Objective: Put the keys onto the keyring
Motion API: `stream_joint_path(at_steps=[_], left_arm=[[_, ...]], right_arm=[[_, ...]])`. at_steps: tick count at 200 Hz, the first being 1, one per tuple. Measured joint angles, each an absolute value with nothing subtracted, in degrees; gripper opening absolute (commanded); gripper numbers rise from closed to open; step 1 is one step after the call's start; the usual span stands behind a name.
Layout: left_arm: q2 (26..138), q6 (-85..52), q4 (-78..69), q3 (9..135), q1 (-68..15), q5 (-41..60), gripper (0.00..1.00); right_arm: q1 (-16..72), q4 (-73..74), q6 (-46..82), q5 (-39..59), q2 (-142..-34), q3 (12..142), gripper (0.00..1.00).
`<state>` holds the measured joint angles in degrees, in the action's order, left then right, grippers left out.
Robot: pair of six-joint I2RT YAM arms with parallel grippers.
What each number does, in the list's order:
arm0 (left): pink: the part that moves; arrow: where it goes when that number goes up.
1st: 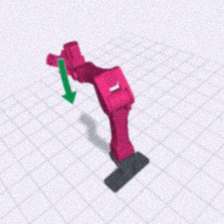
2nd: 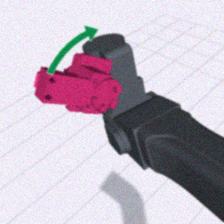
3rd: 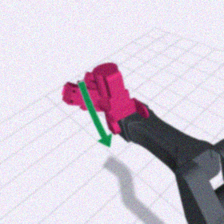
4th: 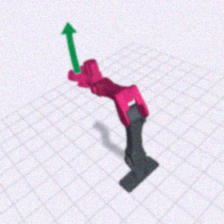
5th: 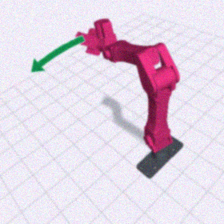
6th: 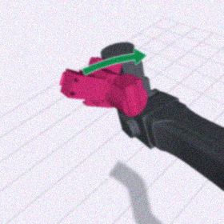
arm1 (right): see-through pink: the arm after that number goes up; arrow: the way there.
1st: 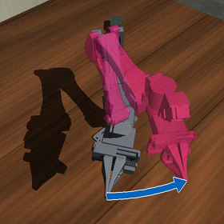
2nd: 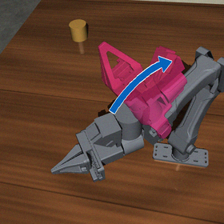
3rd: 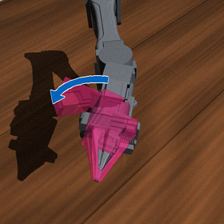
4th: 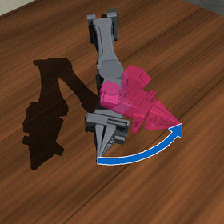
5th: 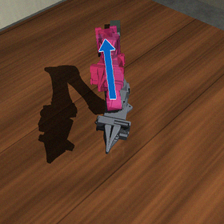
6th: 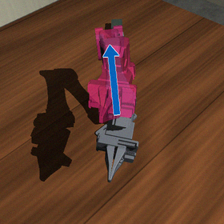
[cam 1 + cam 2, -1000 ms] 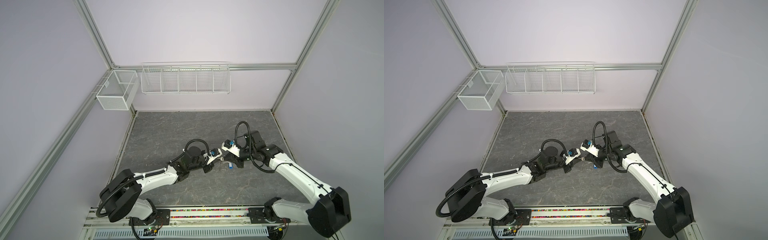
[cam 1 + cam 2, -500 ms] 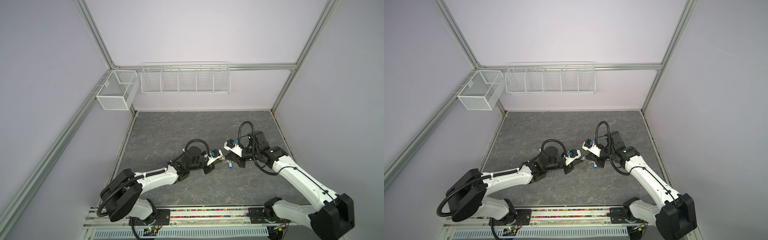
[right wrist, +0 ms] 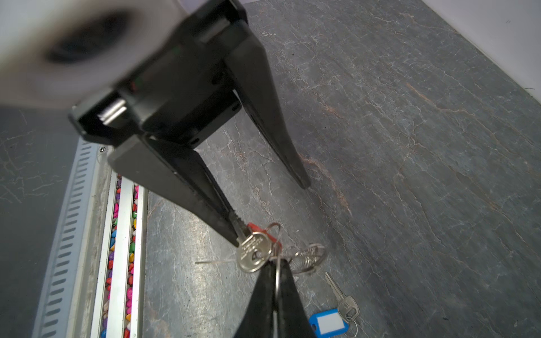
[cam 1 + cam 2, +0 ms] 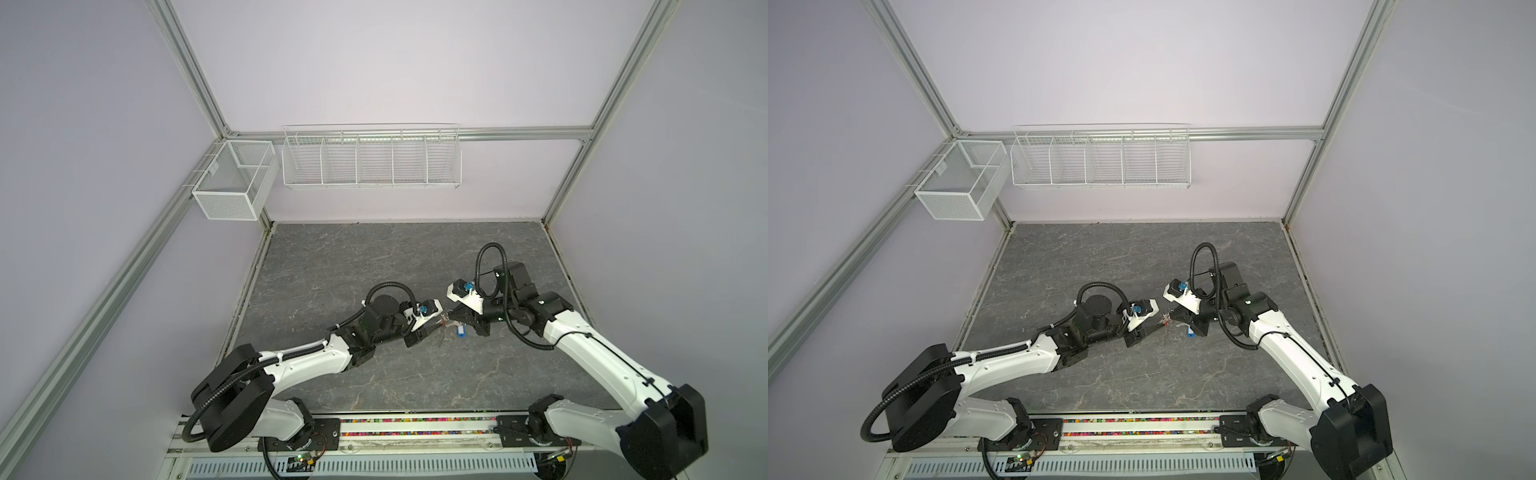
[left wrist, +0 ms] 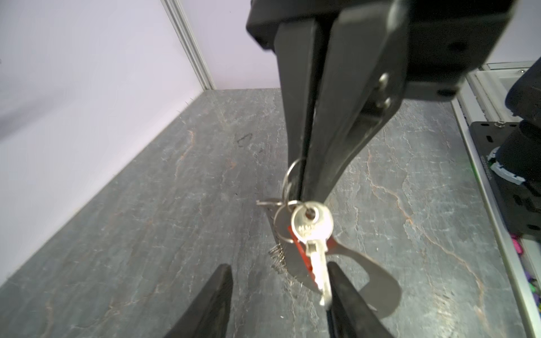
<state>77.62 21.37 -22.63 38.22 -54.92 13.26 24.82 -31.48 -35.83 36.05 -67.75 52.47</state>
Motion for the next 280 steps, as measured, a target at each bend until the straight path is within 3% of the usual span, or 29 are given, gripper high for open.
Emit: stream_joint_path(at_steps=[76,112,216,280], left_arm=[[76.5,28.6,-23.4,38.2,-62.9,1.3,0.38],[77.5,31.6,-24.3,38.2,-64.8,-4.4,0.22],[77.7,34.9,-22.8,38.2,-65.3,-8.1,0.24],[78.9,36.2,-22.6,38.3,-65.6,-9.1,0.03]], right_arm=[[24.7,-31.5,-35.8,36.1,-68.4,52.5,0.07],[24.4,-31.5,-35.8,36.1,-68.6,52.5,0.07],[24.4,-31.5,-35.8,36.5,-68.6,52.6,0.07],[24.3,-31.5,-35.7,36.6,-68.6,52.6,0.07]])
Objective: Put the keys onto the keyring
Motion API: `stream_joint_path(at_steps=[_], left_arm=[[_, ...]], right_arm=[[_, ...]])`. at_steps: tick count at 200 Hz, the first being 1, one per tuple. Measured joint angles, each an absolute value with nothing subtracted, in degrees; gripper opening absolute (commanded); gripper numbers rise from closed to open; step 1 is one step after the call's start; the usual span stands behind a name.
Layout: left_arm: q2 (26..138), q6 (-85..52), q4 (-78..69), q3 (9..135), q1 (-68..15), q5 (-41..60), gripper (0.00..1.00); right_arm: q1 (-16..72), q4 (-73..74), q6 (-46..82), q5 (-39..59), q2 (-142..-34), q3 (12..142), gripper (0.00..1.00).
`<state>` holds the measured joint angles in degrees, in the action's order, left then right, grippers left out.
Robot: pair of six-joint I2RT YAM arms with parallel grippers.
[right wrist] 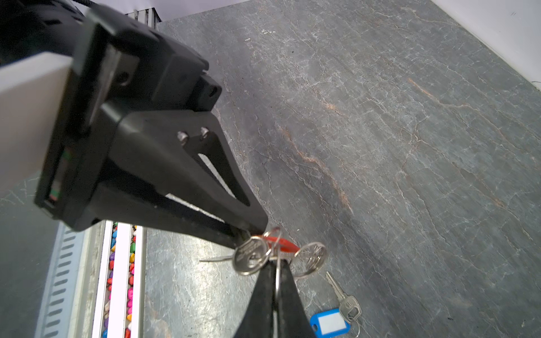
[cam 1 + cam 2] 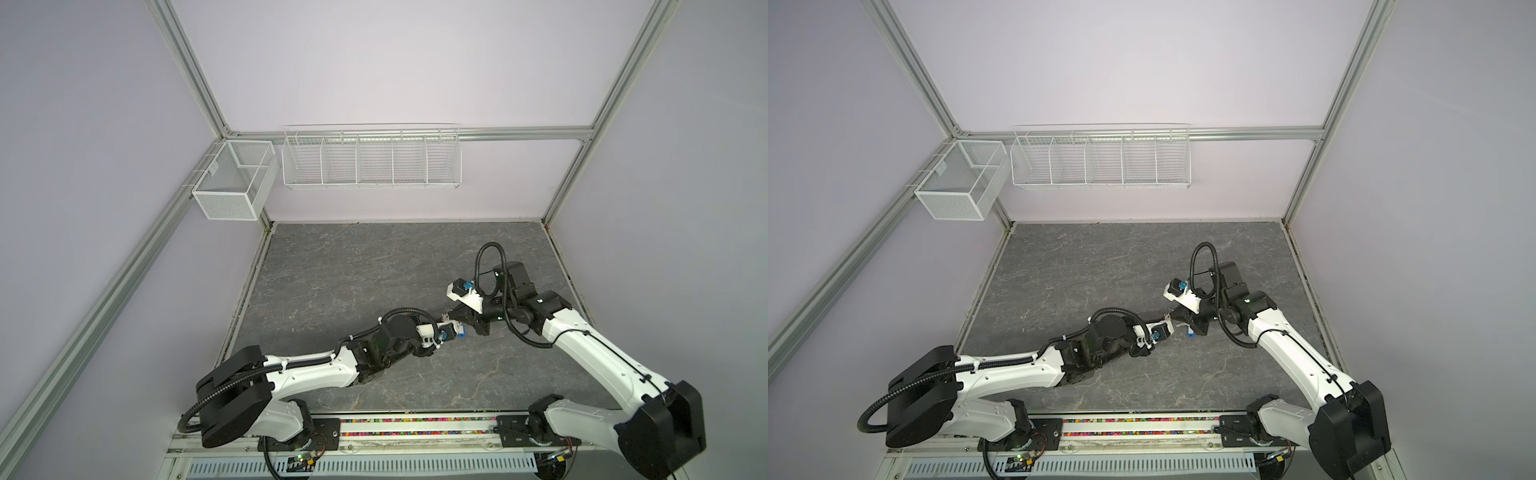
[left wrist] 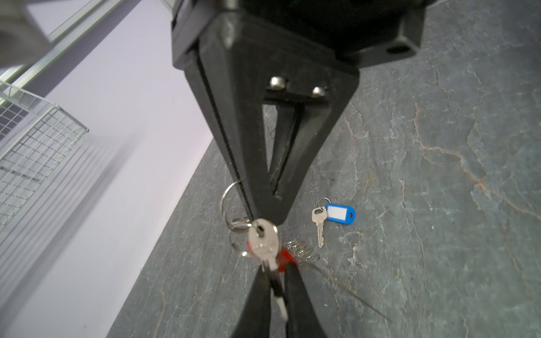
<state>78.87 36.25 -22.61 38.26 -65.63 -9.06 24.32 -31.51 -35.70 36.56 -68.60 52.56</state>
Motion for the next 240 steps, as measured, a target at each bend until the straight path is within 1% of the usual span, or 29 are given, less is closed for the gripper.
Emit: stream_joint_path(at_steps=[9,50,111,159,166,170,174,179,186,197,212,240], left_arm=[[78.8,36.0,-22.8,38.2,-65.6,-9.9,0.00],[77.6,34.5,-24.2,36.6,-65.3,-9.9,0.00],[75.0,30.5,-25.1,34.9,-61.0,-1.7,0.00],[75.5,30.5,-25.0,34.9,-60.6,2.7,0.00],[75.8,30.5,-25.0,35.1,-60.5,3.1,0.10],[76.0,30.6,-25.0,35.2,-60.5,3.2,0.20],[76.1,30.5,-25.0,35.2,-60.4,3.4,0.27],[76.3,30.6,-24.7,35.3,-60.4,3.5,0.32],[76.4,30.4,-24.3,35.2,-60.4,3.6,0.37],[76.5,29.1,-23.8,35.2,-60.3,3.6,0.39],[75.7,27.7,-24.1,34.5,-59.5,3.9,0.39],[71.9,24.0,-24.1,33.5,-55.4,6.9,0.36]], right_arm=[[24.2,-31.7,-35.6,36.6,-68.6,52.6,0.07],[23.9,-31.4,-35.5,37.8,-68.5,52.6,0.07],[23.6,-28.6,-34.6,39.2,-64.5,51.3,0.07],[23.6,-27.9,-33.8,40.0,-64.2,50.9,0.07],[23.6,-27.9,-33.6,40.0,-64.2,50.8,0.07],[23.6,-27.8,-33.6,39.9,-64.2,50.7,0.07],[23.6,-27.5,-33.4,40.0,-64.2,50.5,0.07],[23.5,-26.9,-33.3,40.1,-64.2,50.2,0.07],[23.3,-26.5,-33.2,40.2,-64.2,50.0,0.07],[23.2,-25.9,-33.2,40.2,-64.2,49.9,0.07],[23.1,-25.2,-33.2,40.2,-64.2,49.8,0.07],[23.1,-23.7,-33.7,40.4,-63.9,49.0,0.07]])
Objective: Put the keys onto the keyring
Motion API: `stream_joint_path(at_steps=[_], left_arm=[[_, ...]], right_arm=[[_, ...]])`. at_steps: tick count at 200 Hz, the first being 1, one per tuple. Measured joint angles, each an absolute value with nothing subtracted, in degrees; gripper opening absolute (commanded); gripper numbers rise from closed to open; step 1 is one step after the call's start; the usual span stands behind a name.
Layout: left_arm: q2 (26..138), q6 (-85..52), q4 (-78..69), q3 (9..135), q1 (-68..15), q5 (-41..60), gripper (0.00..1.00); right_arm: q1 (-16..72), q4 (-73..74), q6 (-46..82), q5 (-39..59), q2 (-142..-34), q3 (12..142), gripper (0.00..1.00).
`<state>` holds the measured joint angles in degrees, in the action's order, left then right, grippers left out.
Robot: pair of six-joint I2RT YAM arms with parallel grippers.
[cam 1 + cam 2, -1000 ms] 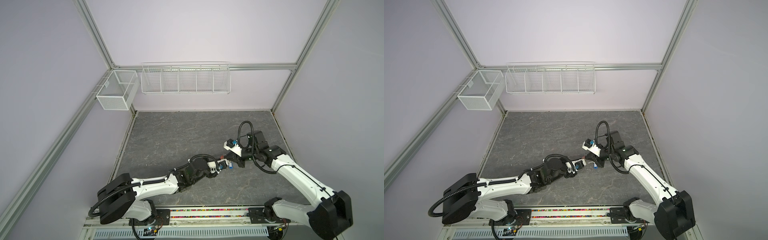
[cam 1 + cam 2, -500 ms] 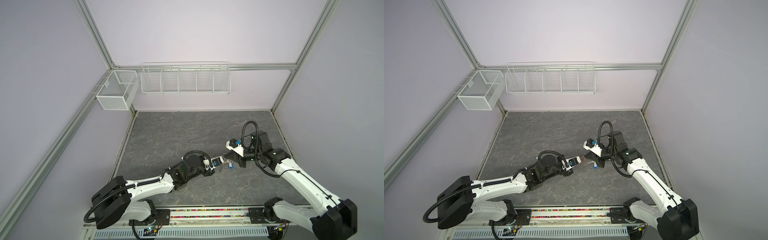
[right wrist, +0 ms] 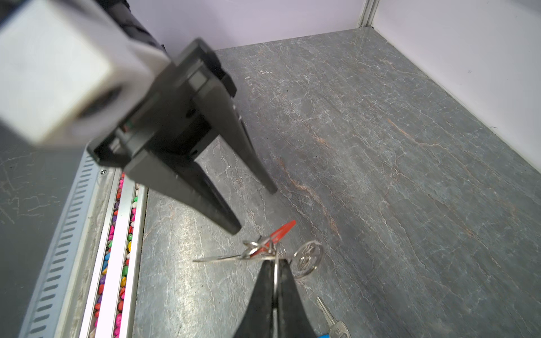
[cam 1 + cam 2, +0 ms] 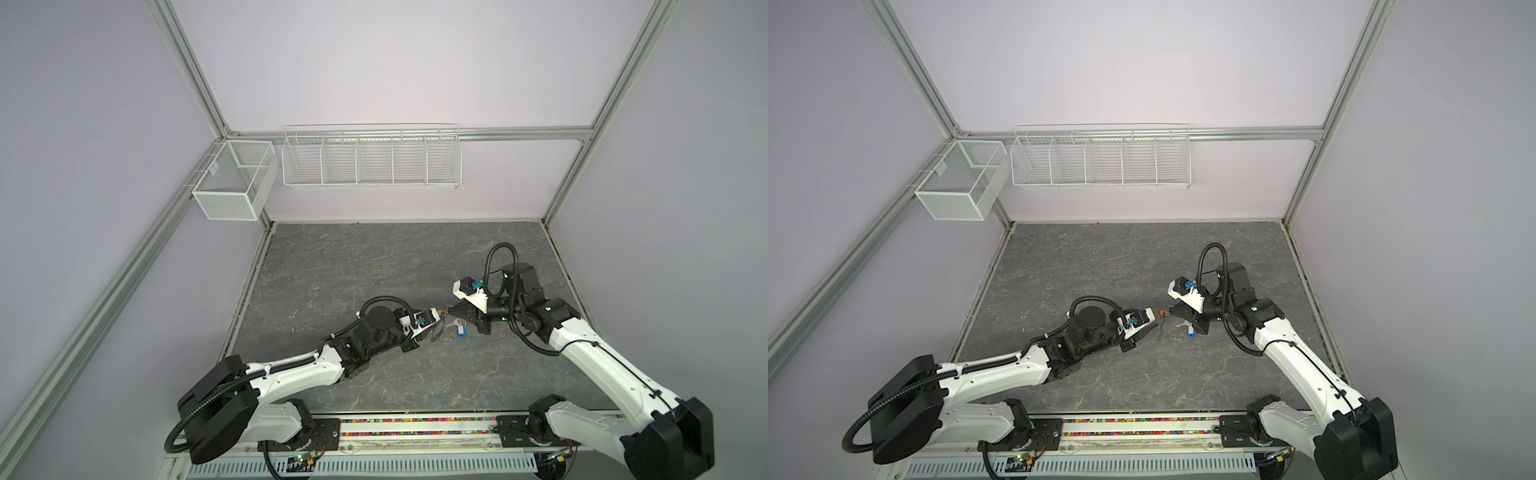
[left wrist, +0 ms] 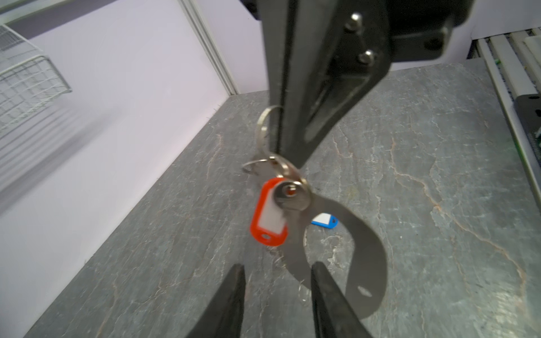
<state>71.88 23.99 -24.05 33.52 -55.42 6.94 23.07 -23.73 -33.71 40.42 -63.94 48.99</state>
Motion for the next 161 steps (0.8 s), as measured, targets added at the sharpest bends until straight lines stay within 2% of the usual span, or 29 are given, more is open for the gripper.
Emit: stream_joint_path(at_steps=[39,89,161], left_arm=[[68.9,19.0,-24.0,35.7,-50.5,15.9,0.32],[72.1,18.2,-19.8,44.6,-49.9,26.9,0.29],[76.2,20.5,-13.1,48.3,-49.9,34.0,0.25]], right_arm=[[23.1,-21.3,-34.8,41.4,-61.9,46.8,0.07],[23.2,-19.0,-36.1,44.1,-59.7,45.3,0.08],[23.5,-18.3,-36.9,45.5,-59.5,45.3,0.07]])
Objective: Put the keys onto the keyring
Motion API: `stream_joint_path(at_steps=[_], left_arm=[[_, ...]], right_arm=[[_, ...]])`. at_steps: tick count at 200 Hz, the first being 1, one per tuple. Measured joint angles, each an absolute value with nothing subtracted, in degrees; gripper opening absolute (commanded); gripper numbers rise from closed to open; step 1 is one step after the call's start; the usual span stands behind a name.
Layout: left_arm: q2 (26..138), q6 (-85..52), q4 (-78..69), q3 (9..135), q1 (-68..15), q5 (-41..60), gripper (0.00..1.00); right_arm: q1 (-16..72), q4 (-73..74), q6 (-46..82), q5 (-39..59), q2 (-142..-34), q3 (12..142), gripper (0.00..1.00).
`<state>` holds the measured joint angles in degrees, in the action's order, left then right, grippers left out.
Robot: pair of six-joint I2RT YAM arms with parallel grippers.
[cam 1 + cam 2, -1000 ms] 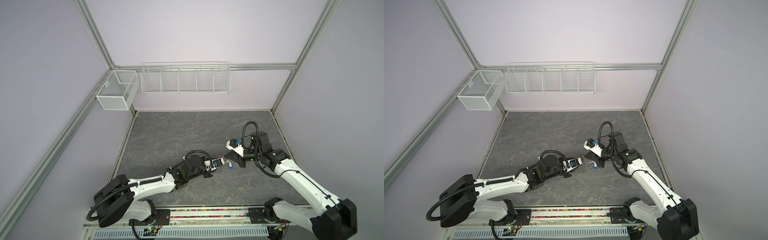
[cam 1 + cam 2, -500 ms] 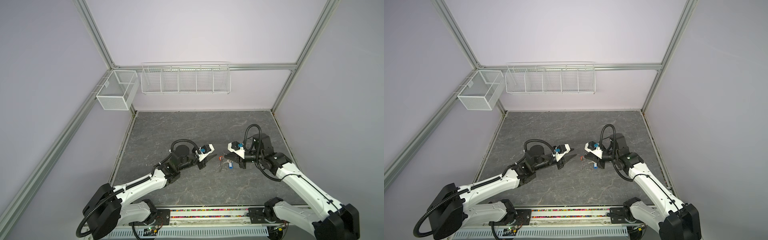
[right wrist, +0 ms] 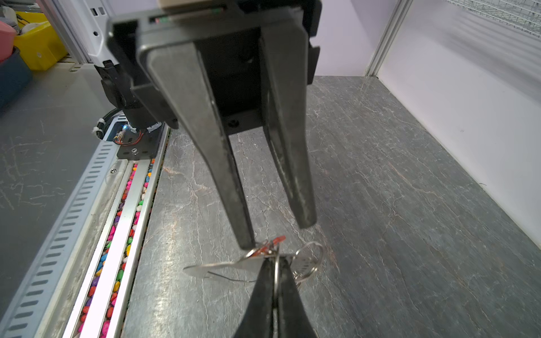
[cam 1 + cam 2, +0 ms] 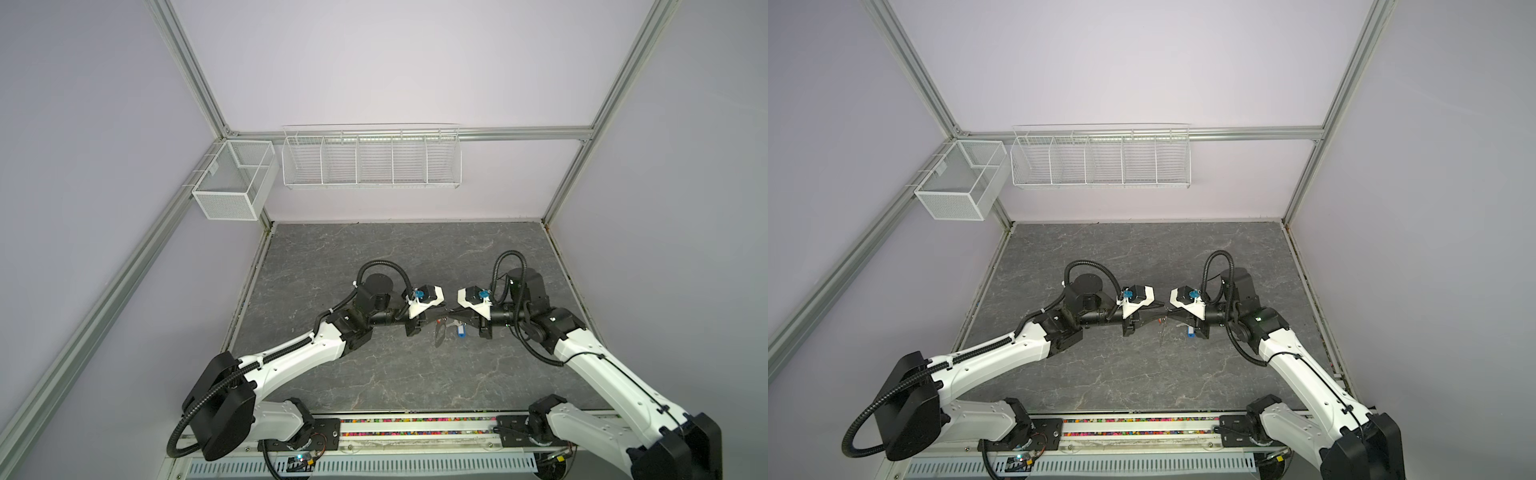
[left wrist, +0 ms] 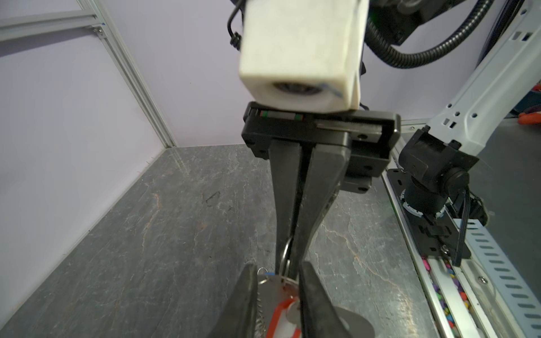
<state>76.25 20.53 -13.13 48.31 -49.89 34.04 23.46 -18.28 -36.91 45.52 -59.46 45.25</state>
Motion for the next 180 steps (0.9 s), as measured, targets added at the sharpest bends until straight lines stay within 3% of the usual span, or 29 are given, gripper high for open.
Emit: stream_joint_path(at_steps=[60,133,180], left_arm=[[77.3,22.7,-10.3,50.6,-49.9,35.4,0.18],[78.4,24.6,-9.2,51.6,-49.9,35.9,0.00],[79.1,27.2,-1.4,54.9,-49.9,33.6,0.00]], right_arm=[[23.5,-18.2,-37.2,45.9,-59.5,45.3,0.07],[23.5,-18.6,-37.7,46.1,-59.8,45.3,0.08],[23.5,-18.1,-37.3,42.5,-59.8,45.3,0.43]])
